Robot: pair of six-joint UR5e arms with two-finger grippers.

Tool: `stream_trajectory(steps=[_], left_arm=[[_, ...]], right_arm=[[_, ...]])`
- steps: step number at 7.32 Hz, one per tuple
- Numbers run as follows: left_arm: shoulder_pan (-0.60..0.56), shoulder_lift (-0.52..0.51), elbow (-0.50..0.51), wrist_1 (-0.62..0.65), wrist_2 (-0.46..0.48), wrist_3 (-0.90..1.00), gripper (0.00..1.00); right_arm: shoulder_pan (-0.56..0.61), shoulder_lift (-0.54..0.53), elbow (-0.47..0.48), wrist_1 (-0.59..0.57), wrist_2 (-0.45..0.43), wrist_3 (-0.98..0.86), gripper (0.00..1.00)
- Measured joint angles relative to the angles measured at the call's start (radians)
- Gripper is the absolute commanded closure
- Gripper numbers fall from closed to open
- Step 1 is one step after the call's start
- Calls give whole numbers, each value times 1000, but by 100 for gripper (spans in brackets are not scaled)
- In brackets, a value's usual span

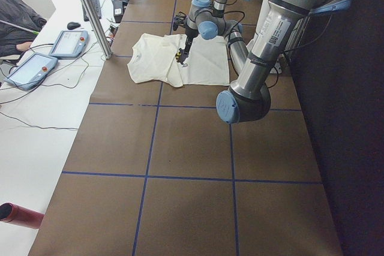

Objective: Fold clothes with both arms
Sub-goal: 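Fold the sleeve across the shirt with the left gripper while the right arm lowers, then release the sleeve and move the left gripper down to the hem corner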

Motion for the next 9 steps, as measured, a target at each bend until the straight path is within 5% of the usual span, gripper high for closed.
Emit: stream_trajectory(steps=[5, 8, 9], left_arm=[[0, 1, -8, -2, -1, 1, 0], [1, -1, -7, -5, -2, 0, 0], [1, 1, -6, -5, -2, 0, 0]], right_arm=[[-53, -13, -15, -1, 0, 26, 3], [-48, -32, -15, -1, 8, 26, 72], [-44, -34, -13, 0, 18, 26, 87]])
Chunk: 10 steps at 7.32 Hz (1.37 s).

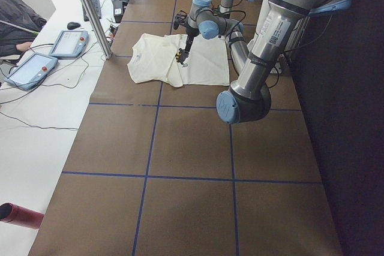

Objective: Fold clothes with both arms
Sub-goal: 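Release the sleeve and move the left gripper down to the hem corner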

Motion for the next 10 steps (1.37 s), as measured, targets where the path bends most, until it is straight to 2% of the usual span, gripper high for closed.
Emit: stream_trajectory(steps=[1, 6, 8, 10], left_arm=[[-1, 1, 0, 0, 0, 0, 0], [12, 26, 7, -15, -4, -19, 0], [33, 164, -3, -159, -25, -159, 1], [104, 315, -29, -274, -27, -343, 12]], right_arm=[[5, 0, 2, 0, 11, 0, 100], [23, -3, 43, -7, 18, 0, 100], [34, -6, 75, -5, 21, 0, 100], [43, -5, 85, 0, 22, -5, 100]])
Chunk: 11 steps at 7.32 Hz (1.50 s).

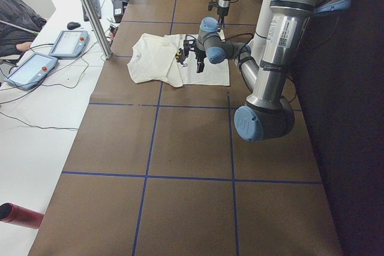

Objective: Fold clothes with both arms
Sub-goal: 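Release the sleeve and move the left gripper down to the hem corner, then grasp both hem corners nearest the robot with the left and right grippers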

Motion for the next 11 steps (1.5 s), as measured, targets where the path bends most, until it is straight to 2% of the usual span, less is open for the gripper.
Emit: stream_trajectory(steps=[1, 3, 4, 6, 9, 11], left_arm=[[69, 49, -6, -13, 26, -90, 18], [228, 70, 7, -15, 110, -268, 19], [267, 64, 18, -14, 126, -303, 21], [289, 43, 61, -13, 138, -321, 22], [291, 37, 74, -11, 149, -323, 36], [292, 36, 73, 5, 150, -323, 37]], right_arm=[[2, 2, 1, 1, 0, -1, 100], [4, 11, 2, 2, -1, -2, 100], [6, 13, 3, 2, 0, -2, 100], [12, 15, 10, 1, 7, -2, 100], [24, 11, 12, 1, 21, -2, 100], [28, 11, 13, 1, 27, -2, 100]])
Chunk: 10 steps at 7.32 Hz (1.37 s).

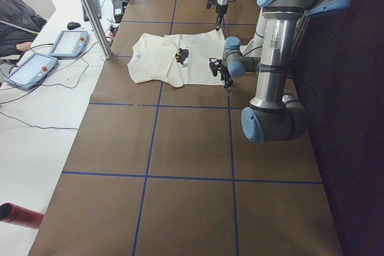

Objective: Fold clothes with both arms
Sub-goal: 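Grasp both hem corners nearest the robot with the left and right grippers, then lift the hem with both grippers and fold it up to the collar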

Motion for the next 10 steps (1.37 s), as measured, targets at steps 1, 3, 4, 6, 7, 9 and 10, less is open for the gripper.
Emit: stream_trajectory(steps=[1, 3, 4, 6, 7, 9, 10], left_arm=[[3, 0, 0, 5, 0, 0, 40], [10, -4, 0, 9, -1, 0, 71], [11, -9, 0, 10, -1, -1, 83], [12, -13, -2, 10, -2, -1, 99], [12, -13, -4, 10, -2, -1, 100], [9, -13, -15, 11, -3, 0, 100], [5, -9, -36, 12, -3, 3, 100]], right_arm=[[1, 1, 1, 0, 1, 0, 100], [1, 2, 4, 0, 3, 0, 100], [1, 2, 4, 0, 3, 0, 100], [2, 1, 4, 0, 3, 0, 100], [3, 0, 4, 0, 3, 0, 100], [7, -2, 5, 0, 3, -2, 100], [17, -6, 12, 0, 13, -3, 100]])
